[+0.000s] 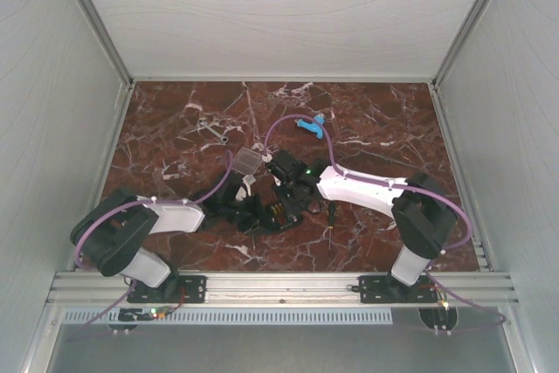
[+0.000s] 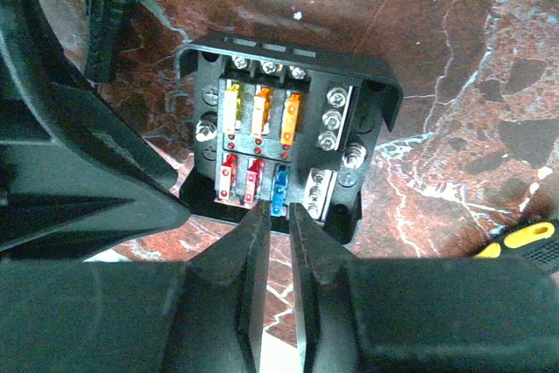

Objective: Snap on the fuse box
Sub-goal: Install the fuse at the fuse box base.

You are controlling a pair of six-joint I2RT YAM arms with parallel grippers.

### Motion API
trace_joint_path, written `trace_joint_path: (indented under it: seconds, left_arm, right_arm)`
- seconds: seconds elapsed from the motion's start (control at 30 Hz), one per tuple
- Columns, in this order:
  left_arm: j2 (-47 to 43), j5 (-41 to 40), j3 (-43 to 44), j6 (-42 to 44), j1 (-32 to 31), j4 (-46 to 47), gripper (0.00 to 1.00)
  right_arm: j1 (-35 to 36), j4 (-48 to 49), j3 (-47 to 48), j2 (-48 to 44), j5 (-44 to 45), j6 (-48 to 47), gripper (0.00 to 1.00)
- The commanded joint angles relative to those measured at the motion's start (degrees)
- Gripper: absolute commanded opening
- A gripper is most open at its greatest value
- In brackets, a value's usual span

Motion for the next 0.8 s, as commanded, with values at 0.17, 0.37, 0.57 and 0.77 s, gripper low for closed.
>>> trace_joint_path:
  seconds: [0.17, 0.37, 0.57, 0.77]
  left_arm:
    - [0.2, -2.4, 2.0, -0.3, -0.2, 1.2, 0.27]
    - [0.3, -2.3, 1.9, -0.3, -0.2, 1.6, 0.27]
    - [0.3, -2.2, 1.7, -0.4, -0.2, 1.9, 0.28]
    - [0.4, -2.2, 1.6, -0.5, -0.2, 2.2, 0.27]
  right_arm:
    - [0.3, -0.8, 0.1, 1.4, 0.3, 1.2, 0.04]
    - [0.4, -3.1, -0.1, 3.1, -1.4, 1.0, 0.00]
    - [0.4, -5.7, -0.6, 5.5, -1.1, 0.8, 0.00]
    - [0.6, -5.6, -1.4, 7.9, 2.4, 0.7, 0.00]
